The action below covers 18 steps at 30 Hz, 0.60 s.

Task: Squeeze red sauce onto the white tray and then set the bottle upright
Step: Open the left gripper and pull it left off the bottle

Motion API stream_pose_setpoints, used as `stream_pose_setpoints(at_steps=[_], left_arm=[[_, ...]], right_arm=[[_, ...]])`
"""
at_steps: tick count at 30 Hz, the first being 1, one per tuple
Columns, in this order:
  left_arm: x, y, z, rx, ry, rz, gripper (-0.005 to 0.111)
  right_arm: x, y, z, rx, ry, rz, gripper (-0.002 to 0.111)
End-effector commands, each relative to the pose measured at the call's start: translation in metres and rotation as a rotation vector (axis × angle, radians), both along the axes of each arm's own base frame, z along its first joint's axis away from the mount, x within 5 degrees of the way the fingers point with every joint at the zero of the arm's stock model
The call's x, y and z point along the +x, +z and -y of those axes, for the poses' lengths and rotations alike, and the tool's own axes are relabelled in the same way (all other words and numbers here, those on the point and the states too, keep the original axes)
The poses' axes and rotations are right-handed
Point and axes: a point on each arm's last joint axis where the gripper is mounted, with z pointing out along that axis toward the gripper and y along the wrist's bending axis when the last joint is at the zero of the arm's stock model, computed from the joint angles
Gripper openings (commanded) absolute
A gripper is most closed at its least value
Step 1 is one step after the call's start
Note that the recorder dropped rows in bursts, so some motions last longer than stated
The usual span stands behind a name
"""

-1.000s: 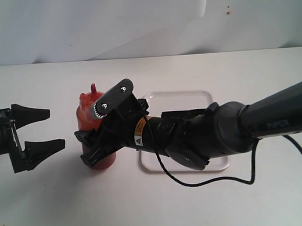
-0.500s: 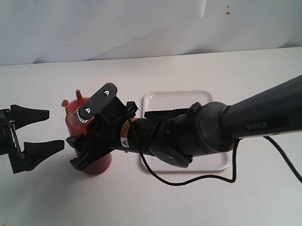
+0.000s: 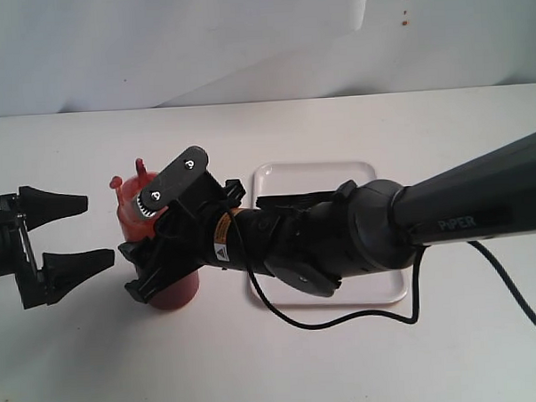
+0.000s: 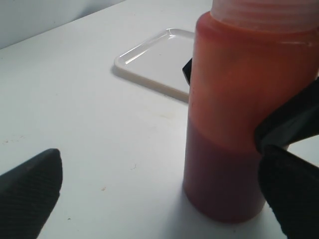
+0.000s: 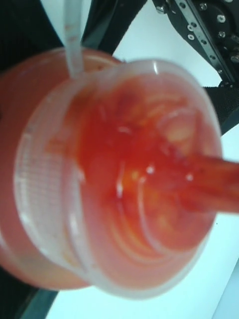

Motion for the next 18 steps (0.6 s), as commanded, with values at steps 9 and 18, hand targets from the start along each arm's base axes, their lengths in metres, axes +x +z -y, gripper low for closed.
stream_pose_setpoints(at_steps=[9, 18], left_arm=[[-0.0001, 0.0036, 0.0006, -0.018, 0.003, 0.006, 0.105], [-0.0006, 0.0034, 0.0009, -0.015, -0.005, 0.005, 0.105]], right_arm=[[0.0008, 0.0072, -0.0018, 0.033, -0.004, 0.011, 0.0], [0.0008, 0.0072, -0.0018, 0.033, -0.004, 0.011, 0.0]])
